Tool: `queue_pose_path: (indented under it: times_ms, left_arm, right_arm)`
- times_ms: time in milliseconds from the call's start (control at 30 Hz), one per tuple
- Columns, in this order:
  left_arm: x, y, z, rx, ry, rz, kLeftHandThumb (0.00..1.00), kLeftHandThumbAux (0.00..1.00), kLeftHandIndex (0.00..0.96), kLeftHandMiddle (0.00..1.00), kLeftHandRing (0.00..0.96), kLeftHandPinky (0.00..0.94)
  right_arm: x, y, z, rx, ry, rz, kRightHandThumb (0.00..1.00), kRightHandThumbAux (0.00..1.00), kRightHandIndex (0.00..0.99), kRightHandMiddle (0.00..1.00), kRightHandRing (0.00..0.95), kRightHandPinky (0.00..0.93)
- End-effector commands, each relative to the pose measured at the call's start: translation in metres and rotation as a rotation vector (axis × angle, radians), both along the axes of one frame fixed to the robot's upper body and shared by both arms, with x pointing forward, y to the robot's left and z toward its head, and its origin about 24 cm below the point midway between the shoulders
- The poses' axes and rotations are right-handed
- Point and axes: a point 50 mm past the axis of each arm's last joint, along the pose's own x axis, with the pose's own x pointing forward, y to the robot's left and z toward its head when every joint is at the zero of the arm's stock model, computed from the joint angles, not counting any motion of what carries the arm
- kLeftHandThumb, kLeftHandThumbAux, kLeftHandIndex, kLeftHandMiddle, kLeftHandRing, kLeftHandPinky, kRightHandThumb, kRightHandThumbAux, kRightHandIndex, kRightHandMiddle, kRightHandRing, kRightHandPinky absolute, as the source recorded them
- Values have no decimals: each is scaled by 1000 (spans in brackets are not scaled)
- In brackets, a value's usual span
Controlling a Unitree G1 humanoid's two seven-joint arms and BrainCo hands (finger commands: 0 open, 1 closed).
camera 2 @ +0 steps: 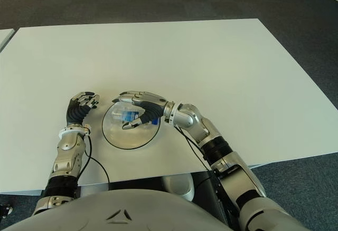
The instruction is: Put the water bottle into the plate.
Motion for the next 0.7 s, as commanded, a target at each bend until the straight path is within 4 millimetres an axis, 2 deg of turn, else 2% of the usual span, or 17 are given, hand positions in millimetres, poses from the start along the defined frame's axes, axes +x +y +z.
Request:
queue_pose_path:
  times_ms: [33, 700]
  left_arm:
    - [-5, -1, -6, -4, 31, -2, 708, 715, 430, 538, 521, 511]
    - [-5, 0, -6, -16, 20, -3, 708, 715, 430, 548, 530, 523]
  right_arm:
    - [-4, -1, -2, 0, -4, 3, 440, 276, 0, 0, 0, 0]
    - [-5, -4, 3, 72, 4, -14, 435, 307, 0, 0, 0, 0]
